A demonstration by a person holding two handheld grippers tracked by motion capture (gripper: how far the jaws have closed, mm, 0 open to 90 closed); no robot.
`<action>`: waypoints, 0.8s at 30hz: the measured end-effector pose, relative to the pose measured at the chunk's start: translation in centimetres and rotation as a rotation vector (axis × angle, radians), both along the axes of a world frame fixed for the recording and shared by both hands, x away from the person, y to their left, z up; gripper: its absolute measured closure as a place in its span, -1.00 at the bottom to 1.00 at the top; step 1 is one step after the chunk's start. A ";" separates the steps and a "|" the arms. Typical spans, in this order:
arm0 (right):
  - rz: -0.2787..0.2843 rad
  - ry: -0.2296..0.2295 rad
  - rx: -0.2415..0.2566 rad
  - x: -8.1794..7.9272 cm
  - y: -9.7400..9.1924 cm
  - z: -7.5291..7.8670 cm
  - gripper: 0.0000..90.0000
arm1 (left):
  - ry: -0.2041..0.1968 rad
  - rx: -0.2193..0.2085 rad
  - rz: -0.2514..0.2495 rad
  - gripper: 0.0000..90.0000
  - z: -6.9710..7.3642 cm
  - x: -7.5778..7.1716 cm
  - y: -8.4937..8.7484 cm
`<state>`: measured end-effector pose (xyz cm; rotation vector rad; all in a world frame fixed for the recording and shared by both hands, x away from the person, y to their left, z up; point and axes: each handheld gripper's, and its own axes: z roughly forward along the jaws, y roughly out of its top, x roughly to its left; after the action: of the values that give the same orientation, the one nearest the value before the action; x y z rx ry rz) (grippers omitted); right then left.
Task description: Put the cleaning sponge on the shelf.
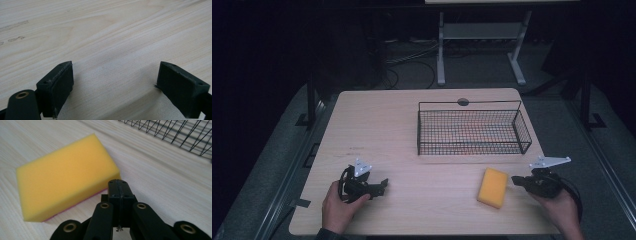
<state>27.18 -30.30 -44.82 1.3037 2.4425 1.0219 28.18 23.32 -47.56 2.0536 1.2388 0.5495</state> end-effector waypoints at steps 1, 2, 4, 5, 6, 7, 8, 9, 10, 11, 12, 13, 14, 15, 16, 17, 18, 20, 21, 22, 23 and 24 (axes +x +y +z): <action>0.003 0.002 -0.004 0.1 0.1 -0.2 0.99 | 0.000 0.000 0.000 -0.71 0.0 0.0 0.0; 0.002 0.006 -0.005 0.1 0.1 -0.3 0.99 | 0.000 0.000 0.000 -0.71 0.0 0.0 0.0; 0.007 0.016 -0.016 0.3 0.3 -0.6 0.99 | 0.000 0.000 0.000 -0.71 0.0 0.0 0.0; 0.007 0.016 -0.016 0.3 0.3 -0.6 0.99 | 0.000 0.000 0.000 -0.71 0.0 0.0 0.0; 0.007 0.021 -0.019 0.4 0.5 -0.7 0.99 | 0.000 0.000 0.000 -0.71 0.0 0.0 0.0; 0.007 0.021 -0.019 0.4 0.5 -0.7 0.99 | 0.000 0.000 0.000 -0.71 0.0 0.0 0.0; 0.007 0.023 -0.022 0.4 0.5 -0.7 0.99 | 0.000 0.000 0.000 -0.71 0.0 0.0 0.0; 0.014 0.020 -0.022 0.5 0.6 -0.8 0.99 | 0.000 0.000 0.000 -0.71 0.0 0.0 0.0; 0.015 0.021 -0.019 0.6 0.7 -0.8 0.99 | 0.000 0.000 0.000 -0.71 0.0 0.0 0.0; 0.022 0.022 -0.029 0.7 0.7 -0.8 0.99 | 0.000 0.000 0.000 -0.71 0.0 0.0 0.0; 0.022 0.022 -0.030 0.8 0.8 -0.9 0.99 | 0.000 0.000 0.000 -0.71 0.0 0.0 0.0; 0.024 0.022 -0.031 0.9 0.9 -0.9 0.99 | 0.000 0.000 0.000 -0.71 0.0 0.0 0.0; 0.024 0.024 -0.031 1.0 1.0 -0.9 0.99 | 0.000 0.000 0.000 -0.71 0.0 0.0 0.0; 0.028 0.022 -0.032 1.0 1.1 -0.8 0.99 | 0.000 0.000 0.000 -0.71 0.0 0.0 0.0; 0.028 0.026 -0.032 1.1 1.1 -0.8 0.99 | 0.000 0.000 0.000 -0.71 0.0 0.0 0.0; 0.031 0.022 -0.030 1.2 1.2 -0.8 0.99 | 0.000 0.000 0.000 -0.71 0.0 0.0 0.0; 0.030 0.027 -0.031 1.2 1.3 -0.8 0.99 | 0.000 0.000 0.000 -0.71 0.0 0.0 0.0; 0.035 0.021 -0.031 1.4 1.5 -0.7 0.99 | 0.000 0.000 0.000 -0.71 0.0 0.0 0.0; 0.035 0.021 -0.031 1.4 1.5 -0.7 0.99 | 0.000 0.000 0.000 -0.71 0.0 0.0 0.0; 0.039 0.024 -0.033 1.5 1.5 -0.6 0.99 | 0.000 0.000 0.000 -0.71 0.0 0.0 0.0; 0.039 0.020 -0.034 1.6 1.6 -0.6 0.99 | 0.000 0.000 0.000 -0.71 0.0 0.0 0.0; 0.043 0.023 -0.032 1.7 1.7 -0.6 0.99 | 0.000 0.000 0.000 -0.71 0.0 0.0 0.0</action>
<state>28.88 -28.56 -45.43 1.2657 2.5032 0.9794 28.18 23.32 -47.56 2.0538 1.2389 0.5494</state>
